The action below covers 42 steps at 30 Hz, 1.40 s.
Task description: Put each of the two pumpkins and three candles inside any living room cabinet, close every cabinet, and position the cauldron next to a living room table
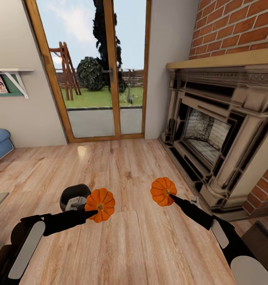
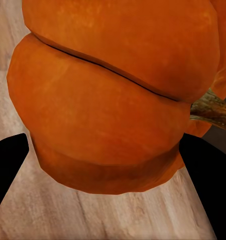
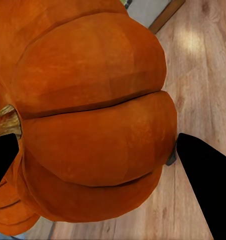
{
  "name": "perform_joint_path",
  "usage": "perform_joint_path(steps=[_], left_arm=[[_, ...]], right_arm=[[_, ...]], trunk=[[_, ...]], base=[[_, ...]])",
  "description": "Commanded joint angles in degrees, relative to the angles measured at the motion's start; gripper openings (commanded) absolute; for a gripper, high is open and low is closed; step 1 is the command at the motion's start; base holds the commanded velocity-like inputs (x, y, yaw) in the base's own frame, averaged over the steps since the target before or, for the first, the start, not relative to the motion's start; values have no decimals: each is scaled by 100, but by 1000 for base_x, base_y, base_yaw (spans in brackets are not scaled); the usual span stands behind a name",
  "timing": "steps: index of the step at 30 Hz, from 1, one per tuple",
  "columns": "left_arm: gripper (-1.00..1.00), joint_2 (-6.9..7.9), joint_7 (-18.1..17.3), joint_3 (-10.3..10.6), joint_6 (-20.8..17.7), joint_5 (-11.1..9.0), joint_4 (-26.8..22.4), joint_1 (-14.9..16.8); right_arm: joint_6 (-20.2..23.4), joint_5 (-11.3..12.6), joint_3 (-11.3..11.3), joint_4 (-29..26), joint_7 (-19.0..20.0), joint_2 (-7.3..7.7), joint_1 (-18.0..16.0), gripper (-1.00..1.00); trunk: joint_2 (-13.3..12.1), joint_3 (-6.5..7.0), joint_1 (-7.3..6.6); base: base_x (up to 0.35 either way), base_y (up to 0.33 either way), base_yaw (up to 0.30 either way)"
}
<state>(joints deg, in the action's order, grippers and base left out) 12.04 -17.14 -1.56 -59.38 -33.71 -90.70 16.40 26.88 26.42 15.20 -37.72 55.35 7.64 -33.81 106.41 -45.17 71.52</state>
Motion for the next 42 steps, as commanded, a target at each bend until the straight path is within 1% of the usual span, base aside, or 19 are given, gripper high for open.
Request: perform_joint_path(steps=[1, 5, 11, 26, 42], left_arm=[[-100, -3, -54, -4, -22, 48, -2, 4], [-100, -29, -39, 24, -20, 52, -1, 3], [-100, -45, -23, 40, -13, 55, 0, 8], [-100, -18, -52, 33, -21, 41, -11, 5], [-100, -21, -52, 37, -21, 40, -11, 4]], right_arm=[[43, 32, 8, 2, 4, 0, -3, -100], [45, 42, 6, 2, 4, -18, -3, -100], [45, 38, 16, 2, -54, -67, -3, -100], [45, 39, 19, 14, -70, -73, -3, -100], [45, 39, 19, 44, -66, -79, -3, -100]], trunk=[[-39, 13, -23], [-200, 85, -111], [-440, 201, -243], [-1042, 513, -572], [-1684, 849, -924]], base=[[0, 0, -38], [0, 0, -113], [0, 0, -235], [0, 0, -269], [0, 0, -269]])
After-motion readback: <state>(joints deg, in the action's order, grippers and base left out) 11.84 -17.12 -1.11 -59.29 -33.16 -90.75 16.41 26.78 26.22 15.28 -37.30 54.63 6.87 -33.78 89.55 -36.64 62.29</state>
